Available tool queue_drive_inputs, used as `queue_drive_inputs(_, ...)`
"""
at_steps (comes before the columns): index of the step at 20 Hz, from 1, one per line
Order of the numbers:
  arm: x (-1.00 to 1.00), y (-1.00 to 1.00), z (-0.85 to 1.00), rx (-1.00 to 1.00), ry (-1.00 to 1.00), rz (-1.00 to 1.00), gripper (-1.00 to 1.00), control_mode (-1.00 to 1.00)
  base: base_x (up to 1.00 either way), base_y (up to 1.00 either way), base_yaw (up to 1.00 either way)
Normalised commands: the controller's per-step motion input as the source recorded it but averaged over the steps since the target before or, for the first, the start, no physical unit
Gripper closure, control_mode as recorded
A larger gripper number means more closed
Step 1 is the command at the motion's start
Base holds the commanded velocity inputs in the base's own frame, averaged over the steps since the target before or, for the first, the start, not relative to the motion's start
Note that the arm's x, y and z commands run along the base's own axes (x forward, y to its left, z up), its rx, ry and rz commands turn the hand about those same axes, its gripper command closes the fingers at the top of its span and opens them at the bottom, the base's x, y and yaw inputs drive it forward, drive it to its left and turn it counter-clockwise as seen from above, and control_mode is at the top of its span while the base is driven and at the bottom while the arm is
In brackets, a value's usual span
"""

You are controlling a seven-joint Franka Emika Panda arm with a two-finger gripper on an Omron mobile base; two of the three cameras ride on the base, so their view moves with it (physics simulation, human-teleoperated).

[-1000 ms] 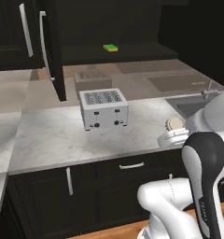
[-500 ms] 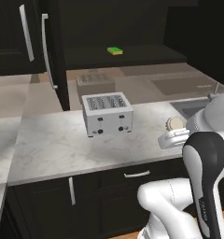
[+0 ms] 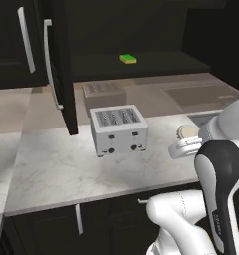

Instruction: Pick up the dish brush and sponge from the sink, and place them back in the cabinet, and close the cabinet doors.

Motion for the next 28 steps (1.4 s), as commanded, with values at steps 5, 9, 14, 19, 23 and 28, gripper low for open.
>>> queue_drive_inputs(5,0.00,0.00,0.00,0.00,0.00,0.00,1.00,1.00,0.34,0.13,0.00)
queue_drive_inputs(9,0.00,0.00,0.00,0.00,0.00,0.00,1.00,1.00,0.26,0.01,0.00)
queue_drive_inputs(14,0.00,0.00,0.00,0.00,0.00,0.00,1.00,1.00,0.29,-0.01,0.06)
queue_drive_inputs(19,0.00,0.00,0.00,0.00,0.00,0.00,1.00,1.00,0.22,-0.06,0.11)
queue_drive_inputs(23,0.00,0.00,0.00,0.00,0.00,0.00,1.00,1.00,0.21,-0.11,0.10)
queue_drive_inputs(28,0.00,0.00,0.00,0.00,0.00,0.00,1.00,1.00,0.28,-0.19,0.02)
